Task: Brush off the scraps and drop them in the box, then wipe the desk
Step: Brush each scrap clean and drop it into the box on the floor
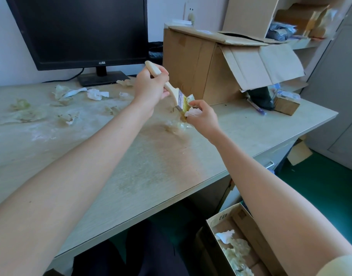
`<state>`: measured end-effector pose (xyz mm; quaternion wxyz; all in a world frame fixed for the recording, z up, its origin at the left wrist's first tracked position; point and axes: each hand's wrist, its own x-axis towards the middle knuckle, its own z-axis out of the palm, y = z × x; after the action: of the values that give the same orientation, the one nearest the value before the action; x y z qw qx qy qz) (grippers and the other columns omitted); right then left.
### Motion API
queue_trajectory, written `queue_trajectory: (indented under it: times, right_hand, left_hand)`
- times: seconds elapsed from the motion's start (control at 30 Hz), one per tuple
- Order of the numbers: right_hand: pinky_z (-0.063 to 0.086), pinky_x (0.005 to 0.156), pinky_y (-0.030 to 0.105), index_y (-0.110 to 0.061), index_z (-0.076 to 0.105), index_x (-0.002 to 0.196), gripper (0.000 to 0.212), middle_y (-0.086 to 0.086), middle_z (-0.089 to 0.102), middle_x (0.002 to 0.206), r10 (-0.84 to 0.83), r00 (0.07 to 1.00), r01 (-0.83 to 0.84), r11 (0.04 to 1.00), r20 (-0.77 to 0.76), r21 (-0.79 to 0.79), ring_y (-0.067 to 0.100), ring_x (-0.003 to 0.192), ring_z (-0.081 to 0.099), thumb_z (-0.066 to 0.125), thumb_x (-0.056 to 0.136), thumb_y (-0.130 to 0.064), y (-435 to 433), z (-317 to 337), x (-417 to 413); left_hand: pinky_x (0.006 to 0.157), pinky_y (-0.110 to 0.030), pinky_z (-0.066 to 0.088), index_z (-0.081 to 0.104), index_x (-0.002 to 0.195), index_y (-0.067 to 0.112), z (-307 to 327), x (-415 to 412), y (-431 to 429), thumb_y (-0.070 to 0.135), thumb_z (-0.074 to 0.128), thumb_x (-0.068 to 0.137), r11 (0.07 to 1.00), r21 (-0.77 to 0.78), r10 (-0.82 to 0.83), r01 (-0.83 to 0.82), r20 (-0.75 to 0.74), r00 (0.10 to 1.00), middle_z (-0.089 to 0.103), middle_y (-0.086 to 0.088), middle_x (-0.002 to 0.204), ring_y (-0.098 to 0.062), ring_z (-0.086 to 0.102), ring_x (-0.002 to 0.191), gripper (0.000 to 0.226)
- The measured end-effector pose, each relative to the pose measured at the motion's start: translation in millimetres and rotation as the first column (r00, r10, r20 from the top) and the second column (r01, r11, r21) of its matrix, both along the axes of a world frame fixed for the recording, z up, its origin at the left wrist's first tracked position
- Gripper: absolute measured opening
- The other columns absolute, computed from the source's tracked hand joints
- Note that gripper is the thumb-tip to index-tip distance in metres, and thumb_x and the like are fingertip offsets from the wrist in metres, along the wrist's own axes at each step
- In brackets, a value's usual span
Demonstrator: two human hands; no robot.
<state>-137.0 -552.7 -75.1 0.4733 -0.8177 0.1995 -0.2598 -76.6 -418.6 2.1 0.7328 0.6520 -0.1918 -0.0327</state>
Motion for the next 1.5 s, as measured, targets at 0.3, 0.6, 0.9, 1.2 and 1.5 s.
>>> queue_trajectory:
  times: [0.3, 0.6, 0.9, 1.2, 1.5]
  right_hand:
    - [0.042, 0.059, 0.014, -0.019, 0.054, 0.120, 0.044, -0.007, 0.049, 0.103, -0.146, 0.989, 0.146, 0.989, -0.004, 0.024, 0.010, 0.087, 0.050, 0.067, 0.078, -0.013, -43, 1, -56]
    - [0.044, 0.066, 0.021, -0.024, 0.053, 0.122, 0.045, -0.006, 0.049, 0.113, -0.360, 0.932, 0.362, 0.927, -0.037, 0.100, 0.014, 0.091, 0.052, 0.066, 0.079, -0.016, -89, -16, -142]
    - [0.050, 0.092, 0.036, -0.024, 0.057, 0.116, 0.046, -0.004, 0.054, 0.107, -0.521, 0.852, 0.523, 0.839, -0.054, 0.153, 0.018, 0.098, 0.057, 0.071, 0.073, -0.016, -117, -41, -230]
    - [0.049, 0.083, 0.030, -0.021, 0.058, 0.115, 0.042, -0.001, 0.055, 0.108, -0.534, 0.832, 0.555, 0.808, -0.151, 0.199, 0.018, 0.092, 0.057, 0.061, 0.076, -0.008, -115, -106, -259]
    - [0.045, 0.065, 0.017, -0.020, 0.056, 0.119, 0.042, -0.003, 0.056, 0.103, -0.448, 0.816, 0.550, 0.797, -0.366, 0.250, 0.013, 0.081, 0.057, 0.057, 0.078, -0.009, -86, -212, -267]
  left_hand:
    - [0.060, -0.018, 0.056, 0.054, 0.073, 0.023, -3, -34, -55, 0.008, 0.052, 0.087, 0.988, -0.017, -0.152, 0.152, -0.014, 0.988, 0.055, 0.000, 0.084, -0.020, 0.060, 0.087, 0.021]
    - [0.058, -0.017, 0.054, 0.052, 0.076, 0.020, -25, -103, -124, 0.007, 0.053, 0.088, 0.942, -0.069, -0.334, 0.329, -0.085, 0.939, 0.055, 0.000, 0.080, -0.015, 0.057, 0.076, 0.018]
    - [0.064, -0.020, 0.055, 0.054, 0.085, 0.017, -44, -176, -165, 0.010, 0.053, 0.090, 0.886, -0.033, -0.462, 0.462, -0.135, 0.877, 0.060, -0.012, 0.106, -0.024, 0.061, 0.102, 0.009]
    - [0.065, -0.020, 0.055, 0.053, 0.086, 0.017, -109, -202, -177, 0.011, 0.054, 0.090, 0.886, 0.040, -0.442, 0.462, -0.229, 0.867, 0.056, -0.003, 0.093, -0.018, 0.059, 0.091, 0.008]
    - [0.073, -0.026, 0.054, 0.054, 0.072, 0.026, -221, -214, -162, 0.007, 0.054, 0.090, 0.857, 0.229, -0.375, 0.462, -0.338, 0.863, 0.056, 0.005, 0.081, -0.014, 0.057, 0.083, 0.026]
